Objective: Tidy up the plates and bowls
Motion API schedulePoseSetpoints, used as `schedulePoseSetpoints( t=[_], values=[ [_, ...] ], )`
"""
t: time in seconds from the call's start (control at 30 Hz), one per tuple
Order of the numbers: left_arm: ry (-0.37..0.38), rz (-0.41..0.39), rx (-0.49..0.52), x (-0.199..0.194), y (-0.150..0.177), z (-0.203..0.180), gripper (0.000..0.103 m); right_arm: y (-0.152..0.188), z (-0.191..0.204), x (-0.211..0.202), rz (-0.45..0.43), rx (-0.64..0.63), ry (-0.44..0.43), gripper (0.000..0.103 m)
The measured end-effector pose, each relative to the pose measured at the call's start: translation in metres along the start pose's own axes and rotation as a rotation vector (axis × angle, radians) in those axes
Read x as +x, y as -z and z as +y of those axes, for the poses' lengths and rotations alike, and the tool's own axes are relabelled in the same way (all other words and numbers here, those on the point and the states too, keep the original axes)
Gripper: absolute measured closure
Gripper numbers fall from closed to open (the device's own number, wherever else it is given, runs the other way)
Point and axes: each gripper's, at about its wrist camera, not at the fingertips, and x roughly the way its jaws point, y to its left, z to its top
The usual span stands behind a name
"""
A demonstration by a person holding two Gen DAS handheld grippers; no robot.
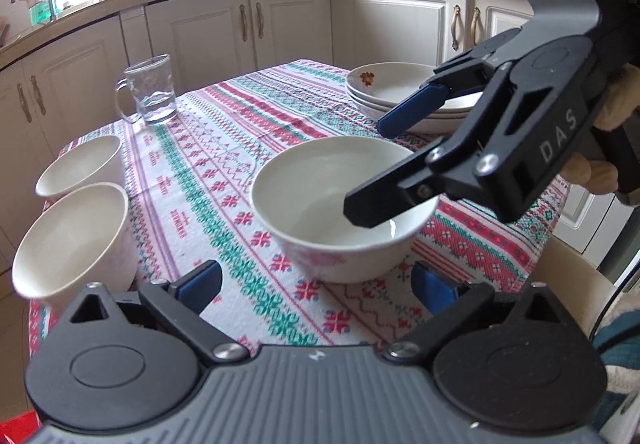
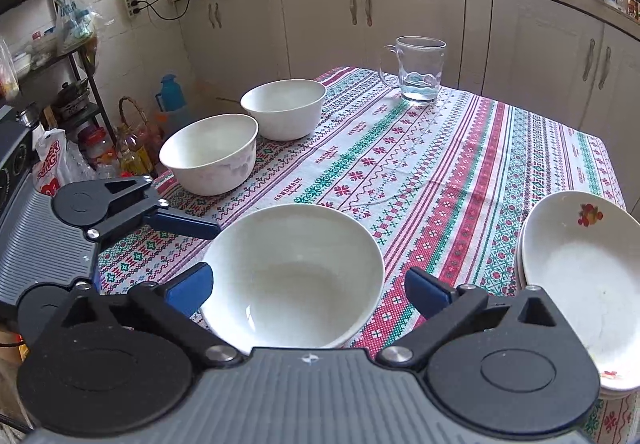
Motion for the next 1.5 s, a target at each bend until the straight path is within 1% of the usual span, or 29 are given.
schedulePoseSetpoints(
  t=[0.1,0.23,0.37,0.43,0.53,0.7,0.83,1.03,1.17,1.37,1.5],
  values=[
    [0.0,-0.003,-0.04,-0.01,0.004,0.009,0.002,-0.003,0.004,0.001,-0.001,-0.017,-0.006,0.0],
    [-0.06,-0.016,-0.074,-0.02,0.009,0.022,0.002,-0.011,0.014,0.001,-0.005,-0.055,-0.023,0.0],
    [-0.117,-0.046,-0.131,-0.031,0.014,0.042,0.002,-0.025,0.028,0.004,-0.003,-0.129,-0.022,0.0],
    [-0.156,-0.059,-0.147,-0.035,0.016,0.053,0.002,-0.03,0.036,0.007,0.001,-0.168,-0.017,0.0],
    [-0.217,-0.068,-0.164,-0.038,0.019,0.068,0.002,-0.04,0.047,0.016,0.011,-0.219,-0.035,0.0],
    [-0.289,-0.076,-0.184,-0.038,0.022,0.089,0.002,-0.059,0.06,0.033,0.022,-0.255,-0.058,0.0],
    [-0.317,-0.076,-0.195,-0.034,0.024,0.103,0.002,-0.074,0.064,0.048,0.03,-0.263,-0.068,0.0],
    [-0.335,-0.073,-0.202,-0.025,0.025,0.115,0.002,-0.094,0.064,0.072,0.056,-0.26,-0.098,0.0],
    [-0.332,-0.071,-0.182,-0.019,0.025,0.118,0.002,-0.102,0.063,0.088,0.075,-0.256,-0.108,0.0],
    [-0.312,-0.078,-0.156,-0.012,0.021,0.119,0.003,-0.113,0.063,0.11,0.107,-0.238,-0.157,0.0],
    [-0.303,-0.081,-0.15,-0.009,0.02,0.121,0.003,-0.118,0.066,0.123,0.123,-0.246,-0.17,0.0]
  ],
)
